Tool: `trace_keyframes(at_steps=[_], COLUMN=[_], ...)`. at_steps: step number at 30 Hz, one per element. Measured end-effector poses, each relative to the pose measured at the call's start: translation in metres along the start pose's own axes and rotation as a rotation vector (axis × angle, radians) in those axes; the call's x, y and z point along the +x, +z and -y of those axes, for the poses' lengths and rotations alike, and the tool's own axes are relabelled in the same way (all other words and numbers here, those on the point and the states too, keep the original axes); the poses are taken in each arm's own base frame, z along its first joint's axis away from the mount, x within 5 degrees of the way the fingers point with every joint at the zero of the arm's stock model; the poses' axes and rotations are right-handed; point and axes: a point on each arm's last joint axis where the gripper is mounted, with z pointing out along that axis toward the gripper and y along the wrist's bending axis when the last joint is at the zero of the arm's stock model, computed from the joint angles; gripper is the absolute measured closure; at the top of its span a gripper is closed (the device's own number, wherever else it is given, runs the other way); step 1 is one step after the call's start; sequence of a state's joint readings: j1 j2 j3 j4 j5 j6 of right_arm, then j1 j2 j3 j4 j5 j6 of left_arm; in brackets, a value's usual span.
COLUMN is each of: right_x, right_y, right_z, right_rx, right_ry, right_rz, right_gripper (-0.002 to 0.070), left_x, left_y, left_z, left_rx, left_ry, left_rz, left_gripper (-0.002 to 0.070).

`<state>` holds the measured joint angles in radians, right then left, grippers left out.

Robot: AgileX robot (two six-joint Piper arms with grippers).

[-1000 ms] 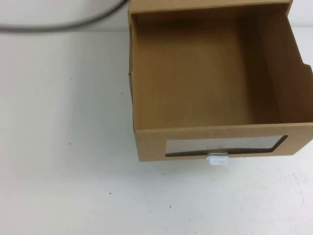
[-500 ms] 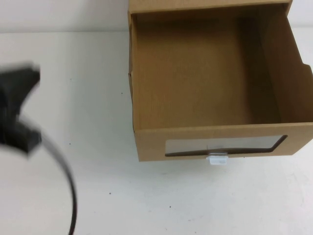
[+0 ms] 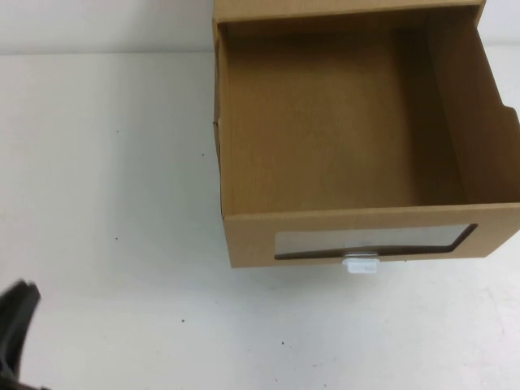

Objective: Open the shoe box
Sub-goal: 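Pull the top drawer of the cardboard box fully open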

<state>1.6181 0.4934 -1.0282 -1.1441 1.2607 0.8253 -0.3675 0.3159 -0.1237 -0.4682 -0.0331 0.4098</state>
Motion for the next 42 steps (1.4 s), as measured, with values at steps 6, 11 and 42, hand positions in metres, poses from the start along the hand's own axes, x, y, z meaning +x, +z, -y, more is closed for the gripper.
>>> trace_keyframes(at_steps=[6, 11, 42], right_x=[0.000, 0.001, 0.011], right_y=[0.000, 0.000, -0.001], right_z=[0.000, -0.001, -0.011], right_rx=[-0.004, -0.012, -0.112], right_ry=[0.002, 0.006, 0.101], right_rz=[-0.004, -0.013, -0.128], right_gripper=[0.0692, 0.0692, 0.0692], left_x=[0.044, 0.053, 0.053], left_y=[-0.002, -0.003, -0.003], left_z=[-0.002, -0.002, -0.002], left_rx=[0.001, 0.004, 0.004], left_ry=[-0.004, -0.007, -0.010], left_rz=[-0.136, -0.169, -0.168], left_gripper=[0.0680, 0.0680, 0.0680])
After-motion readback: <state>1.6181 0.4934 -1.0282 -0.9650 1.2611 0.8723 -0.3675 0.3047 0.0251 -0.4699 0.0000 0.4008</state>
